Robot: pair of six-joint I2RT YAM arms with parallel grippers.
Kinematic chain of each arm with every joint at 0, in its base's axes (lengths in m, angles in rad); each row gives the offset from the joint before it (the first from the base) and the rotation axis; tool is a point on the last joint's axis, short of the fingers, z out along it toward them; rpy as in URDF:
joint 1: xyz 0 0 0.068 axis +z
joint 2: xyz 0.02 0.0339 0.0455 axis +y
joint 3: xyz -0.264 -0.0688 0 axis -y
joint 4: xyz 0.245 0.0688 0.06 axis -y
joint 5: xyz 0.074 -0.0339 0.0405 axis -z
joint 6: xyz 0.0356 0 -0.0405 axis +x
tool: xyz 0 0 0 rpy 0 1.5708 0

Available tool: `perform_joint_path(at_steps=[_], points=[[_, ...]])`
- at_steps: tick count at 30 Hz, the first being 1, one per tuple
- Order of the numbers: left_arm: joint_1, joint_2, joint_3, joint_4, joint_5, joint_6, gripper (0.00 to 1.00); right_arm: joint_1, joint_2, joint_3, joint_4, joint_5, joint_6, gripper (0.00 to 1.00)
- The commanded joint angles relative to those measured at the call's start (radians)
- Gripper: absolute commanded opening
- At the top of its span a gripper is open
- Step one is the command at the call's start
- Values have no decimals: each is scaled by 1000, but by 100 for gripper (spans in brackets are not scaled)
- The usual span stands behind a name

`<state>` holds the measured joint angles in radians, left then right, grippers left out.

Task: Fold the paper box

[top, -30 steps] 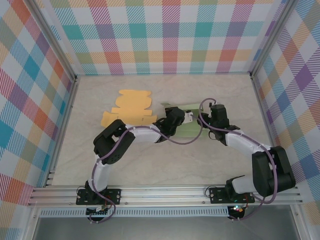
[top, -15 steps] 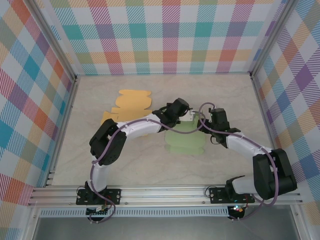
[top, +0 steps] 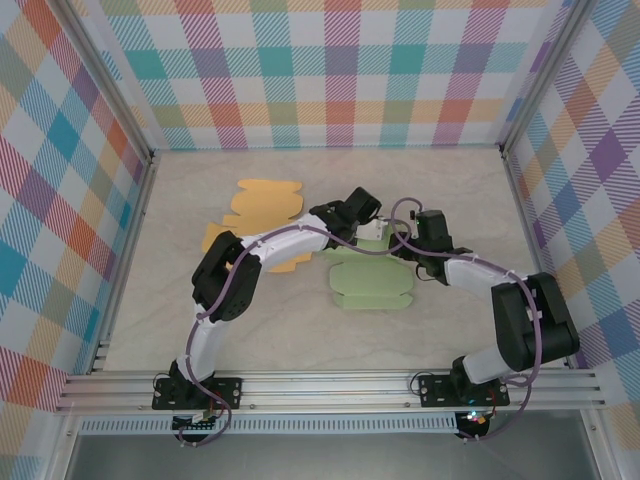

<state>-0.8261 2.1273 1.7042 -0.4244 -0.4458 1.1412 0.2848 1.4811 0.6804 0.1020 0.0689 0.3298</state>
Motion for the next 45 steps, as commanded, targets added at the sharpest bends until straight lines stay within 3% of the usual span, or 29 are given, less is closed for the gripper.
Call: perform_joint_path(at_steps=[1, 13, 24, 28, 32, 34, 37, 40, 45], points=[[1, -15, -57, 33, 11, 12, 0, -4, 32, 25, 42, -18, -18, 52], [-6, -45, -109, 128, -3, -3, 0, -1, 92, 54, 27, -18, -4, 43], [-7, -78, -116, 175, -6, -51, 0, 22, 97, 68, -60, 98, -6, 34], [-8, -83, -120, 182, -7, -66, 0, 32, 100, 72, -80, 140, -2, 24], [-8, -95, -133, 198, -9, -94, 0, 37, 122, 94, -100, 170, 4, 3], [-7, -99, -139, 210, -16, -115, 0, 44, 136, 106, -112, 189, 5, 0], [-6, -114, -140, 230, -36, -173, 13, 56, 139, 108, -111, 213, 0, 0], [-5, -148, -151, 264, -78, -249, 32, 62, 120, 86, -87, 223, -3, 0], [-3, -266, -222, 299, -139, -398, 47, 65, 68, 37, -26, 219, -12, 0]])
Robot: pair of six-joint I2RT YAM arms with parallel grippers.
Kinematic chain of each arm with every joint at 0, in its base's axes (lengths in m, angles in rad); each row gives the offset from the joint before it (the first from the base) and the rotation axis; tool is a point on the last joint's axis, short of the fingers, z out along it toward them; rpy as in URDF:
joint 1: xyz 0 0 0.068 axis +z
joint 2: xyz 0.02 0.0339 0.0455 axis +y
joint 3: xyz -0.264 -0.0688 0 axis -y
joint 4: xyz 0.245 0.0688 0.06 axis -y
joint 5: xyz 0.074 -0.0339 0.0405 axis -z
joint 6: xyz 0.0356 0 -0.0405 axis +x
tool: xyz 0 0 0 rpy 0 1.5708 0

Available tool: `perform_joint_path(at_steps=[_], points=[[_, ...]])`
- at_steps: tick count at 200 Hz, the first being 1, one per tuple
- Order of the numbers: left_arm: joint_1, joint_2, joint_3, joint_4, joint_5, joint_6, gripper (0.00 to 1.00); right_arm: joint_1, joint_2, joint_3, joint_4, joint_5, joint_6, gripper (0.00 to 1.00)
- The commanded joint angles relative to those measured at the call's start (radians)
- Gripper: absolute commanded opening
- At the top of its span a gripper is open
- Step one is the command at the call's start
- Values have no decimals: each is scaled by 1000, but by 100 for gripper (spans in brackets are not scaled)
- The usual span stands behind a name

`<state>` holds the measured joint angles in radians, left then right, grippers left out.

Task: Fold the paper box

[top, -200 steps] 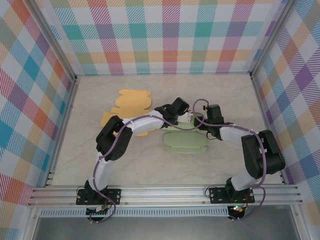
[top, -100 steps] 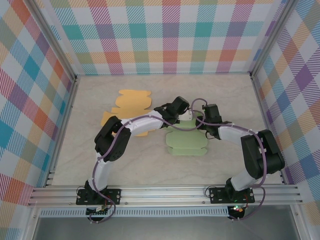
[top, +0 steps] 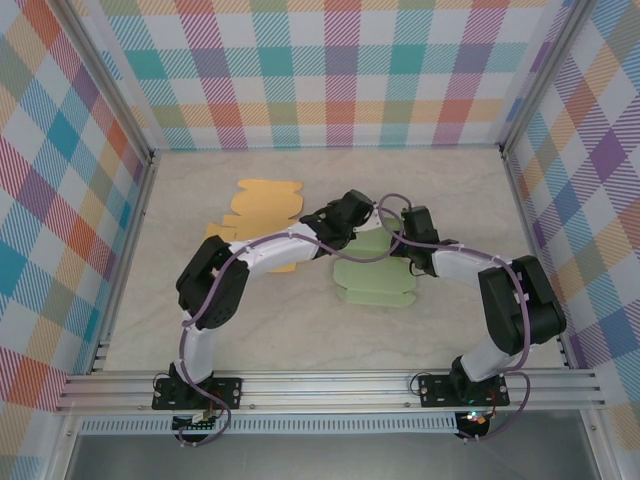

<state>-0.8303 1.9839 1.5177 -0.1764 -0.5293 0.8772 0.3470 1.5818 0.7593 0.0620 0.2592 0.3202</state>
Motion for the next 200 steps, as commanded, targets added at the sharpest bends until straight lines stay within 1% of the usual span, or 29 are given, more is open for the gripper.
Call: perform_joint_path(at_steps=[1, 8, 23, 31, 37, 46, 52, 66, 76, 90, 99, 110, 122, 139, 150, 163, 191, 200], points=[[1, -150, -53, 50, -61, -169, 49, 3, -39, -49, 22, 28, -6, 0], [1, -187, -75, 45, -68, -215, 53, 3, -47, -54, 30, 25, -8, 0], [0, -281, -138, 45, -78, -325, 55, 3, -56, -57, 37, 23, -13, 0], [0, -342, -182, 58, -87, -395, 60, 3, -61, -57, 40, 22, -16, 0], [0, -391, -217, 70, -94, -448, 62, 3, -67, -57, 43, 22, -18, 0], [1, -469, -268, 84, -108, -536, 71, 4, -77, -60, 47, 23, -21, 0], [1, -522, -304, 90, -113, -594, 75, 4, -89, -61, 51, 25, -23, 0], [5, -647, -398, 116, -114, -739, 90, 4, -112, -59, 56, 28, -31, 0], [13, -742, -470, 141, -115, -847, 100, 4, -130, -56, 56, 34, -33, 0], [29, -853, -556, 162, -114, -966, 100, 5, -156, -44, 45, 32, -44, 0], [38, -907, -588, 145, -132, -1039, 100, 4, -172, -30, 25, 23, -66, 0], [49, -949, -612, 112, -164, -1128, 100, 4, -188, -17, 0, 31, -91, 0], [60, -969, -624, 84, -163, -1188, 100, 4, -210, -15, -17, 40, -125, 0], [76, -950, -615, 35, -164, -1272, 100, 3, -246, -32, -11, 52, -153, 0], [84, -922, -595, -5, -156, -1321, 100, 3, -274, -61, 29, 57, -158, 0], [87, -885, -574, -27, -128, -1346, 100, 3, -305, -105, 87, 46, -188, 0], [88, -814, -567, 29, -8, -1358, 100, 0, -380, -222, 228, 26, -218, 0], [88, -794, -566, 54, 38, -1363, 100, -2, -400, -238, 240, 15, -223, 0]])
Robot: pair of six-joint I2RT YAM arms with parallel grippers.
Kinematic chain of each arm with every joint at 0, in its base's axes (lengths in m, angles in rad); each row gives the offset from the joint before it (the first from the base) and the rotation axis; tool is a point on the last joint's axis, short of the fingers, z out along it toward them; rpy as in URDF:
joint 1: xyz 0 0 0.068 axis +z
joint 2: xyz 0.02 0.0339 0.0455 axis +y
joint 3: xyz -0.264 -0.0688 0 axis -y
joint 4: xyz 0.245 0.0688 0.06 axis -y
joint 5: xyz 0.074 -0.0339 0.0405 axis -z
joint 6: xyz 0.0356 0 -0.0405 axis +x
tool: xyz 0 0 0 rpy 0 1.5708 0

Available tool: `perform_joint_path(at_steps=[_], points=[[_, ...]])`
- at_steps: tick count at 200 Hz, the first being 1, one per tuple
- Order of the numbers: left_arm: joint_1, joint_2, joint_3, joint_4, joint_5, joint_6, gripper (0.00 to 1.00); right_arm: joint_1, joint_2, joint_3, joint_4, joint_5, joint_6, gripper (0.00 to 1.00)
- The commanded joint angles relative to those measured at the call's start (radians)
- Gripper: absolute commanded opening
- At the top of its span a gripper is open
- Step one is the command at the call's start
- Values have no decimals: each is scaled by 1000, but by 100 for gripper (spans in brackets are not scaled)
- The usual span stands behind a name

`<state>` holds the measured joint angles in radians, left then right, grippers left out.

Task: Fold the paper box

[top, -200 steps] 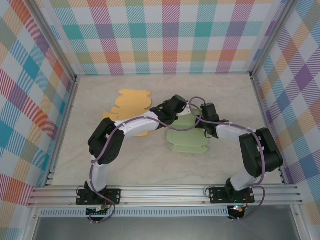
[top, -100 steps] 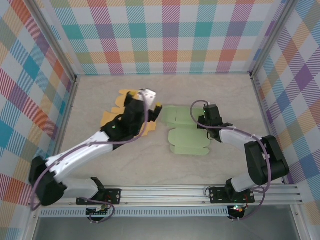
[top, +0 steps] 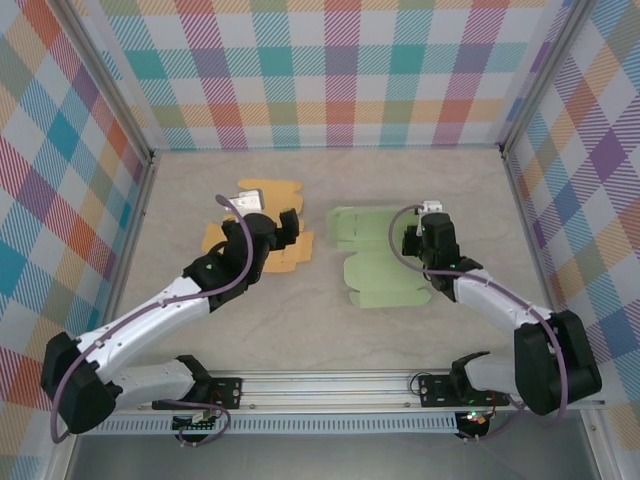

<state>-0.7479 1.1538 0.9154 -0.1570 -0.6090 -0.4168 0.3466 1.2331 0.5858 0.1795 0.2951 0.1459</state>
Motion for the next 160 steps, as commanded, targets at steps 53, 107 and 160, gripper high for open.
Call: perform_joint_path(at_steps=[53, 107, 160], points=[[3, 115, -8, 232, 271, -152, 100, -19, -118, -143, 224, -19, -102, 0], [-3, 25, -196, 475, 242, -211, 100, -64, -126, -138, 190, -43, -72, 0], [-51, 63, -191, 493, 284, -132, 100, -68, -148, -151, 189, -27, -53, 0]])
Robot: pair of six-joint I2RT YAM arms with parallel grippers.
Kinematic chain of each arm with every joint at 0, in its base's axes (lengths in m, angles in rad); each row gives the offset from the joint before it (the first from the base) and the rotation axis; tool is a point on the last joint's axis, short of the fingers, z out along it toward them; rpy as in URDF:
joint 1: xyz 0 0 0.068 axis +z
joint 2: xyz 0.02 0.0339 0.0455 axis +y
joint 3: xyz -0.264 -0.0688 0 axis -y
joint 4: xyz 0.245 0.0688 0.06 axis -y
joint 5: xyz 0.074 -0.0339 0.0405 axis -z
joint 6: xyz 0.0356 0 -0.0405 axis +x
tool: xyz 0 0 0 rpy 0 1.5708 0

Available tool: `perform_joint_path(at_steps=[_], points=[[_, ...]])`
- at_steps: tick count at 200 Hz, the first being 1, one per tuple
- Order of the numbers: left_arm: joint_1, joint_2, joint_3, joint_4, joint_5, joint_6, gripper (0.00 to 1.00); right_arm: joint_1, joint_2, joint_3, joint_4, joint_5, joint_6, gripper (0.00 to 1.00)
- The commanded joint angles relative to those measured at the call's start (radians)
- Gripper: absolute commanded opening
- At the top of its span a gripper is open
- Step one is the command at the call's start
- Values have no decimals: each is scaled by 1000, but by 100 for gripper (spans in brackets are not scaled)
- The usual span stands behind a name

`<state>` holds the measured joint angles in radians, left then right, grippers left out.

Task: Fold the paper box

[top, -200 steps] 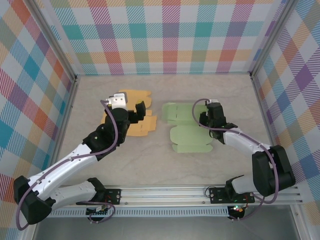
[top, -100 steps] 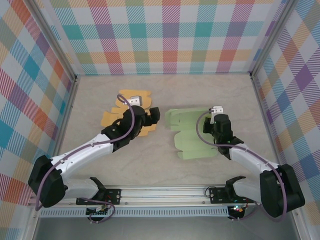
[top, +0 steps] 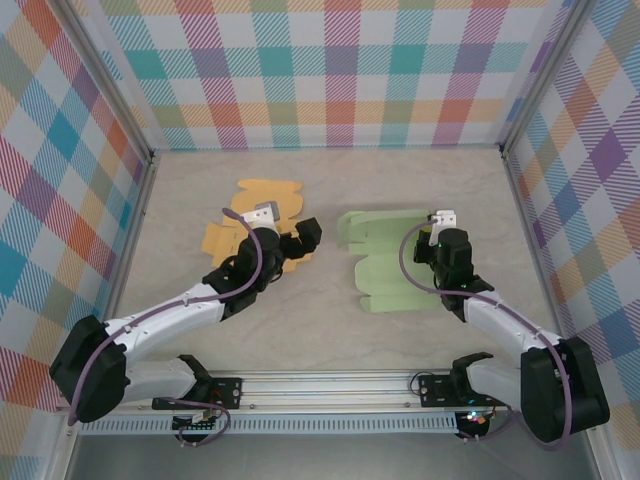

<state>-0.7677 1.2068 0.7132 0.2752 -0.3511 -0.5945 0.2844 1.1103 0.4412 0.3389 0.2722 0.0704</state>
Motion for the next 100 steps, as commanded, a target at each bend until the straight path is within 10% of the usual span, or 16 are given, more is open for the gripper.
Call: perform_joint_path(at_steps=[1, 100], points=[[-33, 10, 12, 60, 26, 47, 100, -6, -25, -6, 30, -4, 23, 0], [-134, 199, 171, -63, -128, 141, 100, -6, -33, -12, 32, -40, 23, 0]])
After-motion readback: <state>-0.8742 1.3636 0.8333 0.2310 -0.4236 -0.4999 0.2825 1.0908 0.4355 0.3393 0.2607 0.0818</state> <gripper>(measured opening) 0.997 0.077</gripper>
